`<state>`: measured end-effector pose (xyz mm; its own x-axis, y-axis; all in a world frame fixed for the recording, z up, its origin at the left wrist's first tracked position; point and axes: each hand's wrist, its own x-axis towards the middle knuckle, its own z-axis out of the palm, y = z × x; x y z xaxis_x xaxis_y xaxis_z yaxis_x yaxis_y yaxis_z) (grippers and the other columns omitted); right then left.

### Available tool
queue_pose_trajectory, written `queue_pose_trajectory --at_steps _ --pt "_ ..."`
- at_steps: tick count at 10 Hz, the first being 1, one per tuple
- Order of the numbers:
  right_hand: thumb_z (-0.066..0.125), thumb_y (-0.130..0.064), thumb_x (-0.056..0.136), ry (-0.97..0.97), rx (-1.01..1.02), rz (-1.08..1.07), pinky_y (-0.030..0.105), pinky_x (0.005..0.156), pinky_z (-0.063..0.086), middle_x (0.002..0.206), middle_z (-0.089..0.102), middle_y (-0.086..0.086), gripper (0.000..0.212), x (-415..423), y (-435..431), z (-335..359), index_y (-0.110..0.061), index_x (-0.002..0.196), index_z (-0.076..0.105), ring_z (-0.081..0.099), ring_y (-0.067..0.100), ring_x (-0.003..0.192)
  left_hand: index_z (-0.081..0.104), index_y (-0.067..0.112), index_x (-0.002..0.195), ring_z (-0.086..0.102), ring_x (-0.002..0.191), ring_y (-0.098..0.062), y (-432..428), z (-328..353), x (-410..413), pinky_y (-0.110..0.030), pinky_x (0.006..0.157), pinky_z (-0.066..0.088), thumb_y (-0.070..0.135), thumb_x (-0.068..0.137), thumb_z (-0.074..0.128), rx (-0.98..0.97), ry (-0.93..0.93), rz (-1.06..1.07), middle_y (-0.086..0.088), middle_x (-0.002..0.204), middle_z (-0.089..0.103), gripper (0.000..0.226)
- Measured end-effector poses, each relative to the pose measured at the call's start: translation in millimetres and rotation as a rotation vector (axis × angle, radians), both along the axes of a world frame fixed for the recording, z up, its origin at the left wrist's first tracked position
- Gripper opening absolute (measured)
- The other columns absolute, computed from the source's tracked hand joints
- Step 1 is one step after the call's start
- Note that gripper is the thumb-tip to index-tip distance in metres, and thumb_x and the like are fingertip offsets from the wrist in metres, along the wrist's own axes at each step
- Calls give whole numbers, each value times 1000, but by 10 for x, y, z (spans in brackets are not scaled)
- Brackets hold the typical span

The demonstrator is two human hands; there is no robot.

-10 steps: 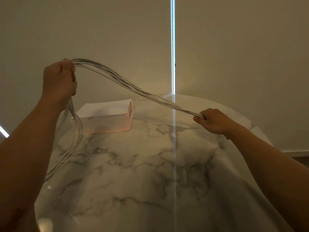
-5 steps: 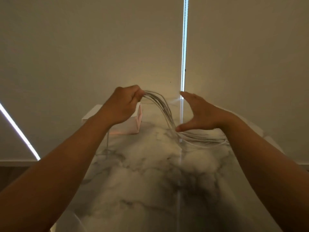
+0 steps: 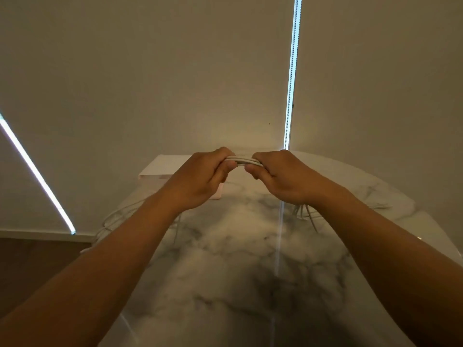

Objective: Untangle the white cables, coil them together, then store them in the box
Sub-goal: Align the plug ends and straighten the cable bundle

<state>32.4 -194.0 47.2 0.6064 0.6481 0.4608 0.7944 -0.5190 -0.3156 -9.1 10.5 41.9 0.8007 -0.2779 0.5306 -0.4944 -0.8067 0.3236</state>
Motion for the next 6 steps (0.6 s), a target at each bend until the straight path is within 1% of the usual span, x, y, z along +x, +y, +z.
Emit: queue_pose_trajectory --at_steps 1,2,3,4,5,6 --pt "43 -37 102 -55 -56 -55 26 57 34 68 48 -6 24 1 -31 -34 -22 84 49 46 12 60 50 14 133 56 112 -13 -39 -76 -168 -22 95 43 33 96 52 -41 -201 72 -1 124 61 42" --pt "41 -41 101 -122 -97 -107 31 58 37 73 52 1 25 17 -66 -41 -22 86 46 49 18 60 62 1 113 58 103 -17 -105 -218 -478 -20 92 45 11 91 64 -151 -564 102 -9 110 63 24" --pt "37 -44 101 -138 -141 -138 31 56 35 70 47 -3 27 -45 -88 -61 -22 87 44 46 15 58 68 11 88 57 73 -23 -290 -440 -782 -29 66 48 34 86 68 -854 -156 169 -6 78 63 23" --pt "35 -44 102 -161 -228 -154 29 51 30 65 41 -6 28 -196 -117 -75 -21 87 40 42 12 55 56 0 115 67 95 -29 -407 -458 -716 -41 80 55 63 72 68 -1766 755 43 -16 106 69 77" --pt "30 -46 103 -203 -383 -172 26 48 22 66 36 -7 27 -382 -202 -190 -22 91 35 37 9 55 51 -6 118 68 98 -32 -364 -331 -489 -49 87 55 65 79 64 -2162 735 -125 -24 123 62 82" --pt "25 -51 102 -205 -518 -169 23 48 20 67 30 -10 33 -563 -285 -404 -23 106 43 31 5 55 56 3 89 52 50 -12 -364 -299 -266 -28 55 47 62 89 53 -2342 604 -110 -4 76 66 59"
